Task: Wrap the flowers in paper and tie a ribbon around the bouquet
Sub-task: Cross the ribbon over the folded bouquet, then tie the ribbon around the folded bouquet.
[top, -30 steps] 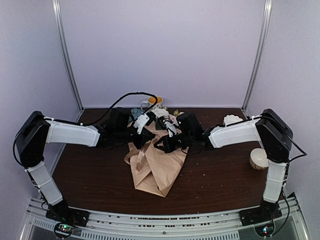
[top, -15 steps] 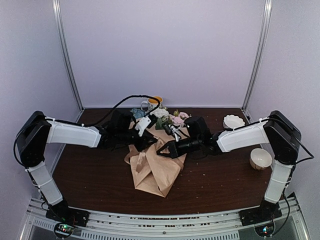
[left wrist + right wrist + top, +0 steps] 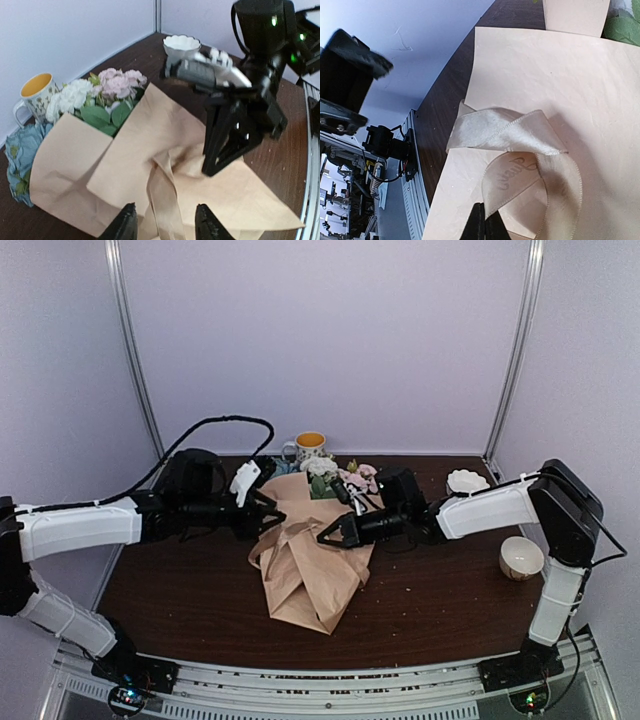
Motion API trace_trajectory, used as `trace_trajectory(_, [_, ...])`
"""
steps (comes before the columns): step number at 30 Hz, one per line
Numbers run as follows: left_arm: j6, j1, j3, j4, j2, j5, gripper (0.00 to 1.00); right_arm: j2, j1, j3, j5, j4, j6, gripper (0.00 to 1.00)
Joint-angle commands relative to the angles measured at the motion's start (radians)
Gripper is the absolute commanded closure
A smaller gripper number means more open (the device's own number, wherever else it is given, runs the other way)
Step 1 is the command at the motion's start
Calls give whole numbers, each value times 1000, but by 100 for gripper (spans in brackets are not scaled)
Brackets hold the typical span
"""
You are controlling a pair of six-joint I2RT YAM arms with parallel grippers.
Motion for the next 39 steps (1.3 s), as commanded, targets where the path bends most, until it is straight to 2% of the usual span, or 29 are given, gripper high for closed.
trace_trajectory(1, [-70,-25,-145,-140,-87,-46,66,20,3,27,-11,11,-1,100])
trace_trajectory(2, [-76,-34,-180,-149,-106,-57,68,24,2,33,-14,11,-2,100])
trace_trajectory(4, [-84,-45,-211,-160,-108,-75,68,38,2,49,-22,6,-3,100])
trace_trajectory(5, [-85,-49,-217,-161,-99,-80,64,42,2,57,-24,1,-5,100])
trace_trajectory(9, [-77,-56,-211,-128,-43,-133,38,48,2,68,-25,-3,-12,100])
trace_trajectory(12, [-58,-56,-180,-104,9,-194,37,46,3,66,-28,-2,-14,100])
trace_trajectory(19, [-36,-56,-127,-41,111,-182,37,40,3,64,-27,-2,-22,100])
trace_trajectory(21, [-30,-56,-122,-26,123,-172,44,43,2,72,-29,-10,-27,100])
trace_trajectory(22, [-27,-57,-119,-22,125,-163,56,43,3,78,-32,-19,-31,100])
trace_trajectory(24, [-32,-56,-120,-19,110,-162,93,43,-1,86,-46,-30,-33,100])
trace_trajectory(25, [-43,-55,-126,-16,97,-176,100,40,-5,87,-58,-29,-32,100])
trace_trajectory(31, [-110,30,-137,-28,22,-196,100,25,-67,97,-144,-2,8,100])
trace_trajectory(39, [-181,158,-141,-91,44,-196,100,-3,-132,110,-98,-164,-105,100])
